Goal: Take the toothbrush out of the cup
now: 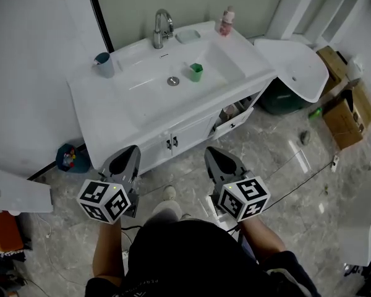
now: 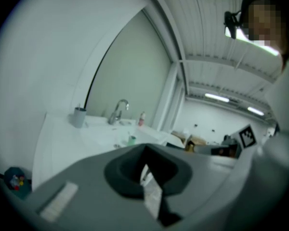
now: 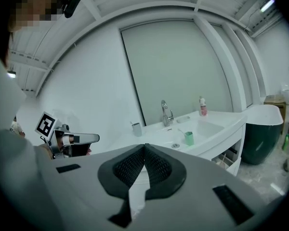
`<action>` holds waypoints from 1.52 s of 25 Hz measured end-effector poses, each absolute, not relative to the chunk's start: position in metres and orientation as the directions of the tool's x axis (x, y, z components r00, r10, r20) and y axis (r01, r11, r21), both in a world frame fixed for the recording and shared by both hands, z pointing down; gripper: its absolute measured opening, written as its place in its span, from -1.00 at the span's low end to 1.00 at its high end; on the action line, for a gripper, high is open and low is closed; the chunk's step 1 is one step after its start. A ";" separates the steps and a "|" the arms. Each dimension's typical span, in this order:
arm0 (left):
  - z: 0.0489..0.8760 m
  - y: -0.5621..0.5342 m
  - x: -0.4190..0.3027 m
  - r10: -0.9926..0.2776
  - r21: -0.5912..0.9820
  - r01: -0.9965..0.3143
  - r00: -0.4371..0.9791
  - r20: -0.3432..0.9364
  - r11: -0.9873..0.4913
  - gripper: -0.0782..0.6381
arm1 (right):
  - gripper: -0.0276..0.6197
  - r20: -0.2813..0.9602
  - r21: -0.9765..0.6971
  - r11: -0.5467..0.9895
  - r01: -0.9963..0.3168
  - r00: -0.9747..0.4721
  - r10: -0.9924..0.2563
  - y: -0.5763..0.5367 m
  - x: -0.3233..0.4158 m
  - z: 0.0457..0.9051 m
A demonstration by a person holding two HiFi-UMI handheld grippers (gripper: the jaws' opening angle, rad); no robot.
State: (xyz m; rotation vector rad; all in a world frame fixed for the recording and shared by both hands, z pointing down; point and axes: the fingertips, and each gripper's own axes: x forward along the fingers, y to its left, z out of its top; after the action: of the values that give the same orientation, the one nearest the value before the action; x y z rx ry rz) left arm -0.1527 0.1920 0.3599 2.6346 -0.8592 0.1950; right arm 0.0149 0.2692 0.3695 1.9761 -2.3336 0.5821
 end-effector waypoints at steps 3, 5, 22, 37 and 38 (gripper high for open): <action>0.364 0.174 -0.153 -0.553 0.271 -0.610 0.791 0.261 -0.745 -0.78 | -0.92 0.265 -0.259 0.123 -0.958 -0.193 -0.945 0.253 0.017 0.370; 0.366 0.162 -0.156 -0.563 0.262 -0.621 0.782 0.266 -0.738 -0.78 | -0.92 0.270 -0.260 0.121 -0.958 -0.192 -0.944 0.241 0.017 0.370; 0.386 0.052 -0.182 -0.628 0.226 -0.691 0.720 0.294 -0.687 -0.77 | -0.92 0.312 -0.284 0.174 -0.943 -0.262 -0.913 0.127 -0.008 0.385; 0.391 -0.019 -0.177 -0.676 0.211 -0.739 0.672 0.303 -0.640 -0.56 | -0.92 0.313 -0.235 0.233 -0.943 -0.301 -0.901 0.047 -0.005 0.385; 0.392 -0.025 -0.176 -0.685 0.207 -0.747 0.663 0.300 -0.632 -0.55 | -0.92 0.314 -0.239 0.242 -0.940 -0.310 -0.897 0.040 -0.003 0.387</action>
State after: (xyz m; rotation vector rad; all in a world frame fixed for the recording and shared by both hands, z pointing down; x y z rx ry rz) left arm -0.1761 -0.0250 0.3916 2.5678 -1.1402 0.2771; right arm -0.0029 0.0397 0.3865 1.7737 -2.3849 0.5878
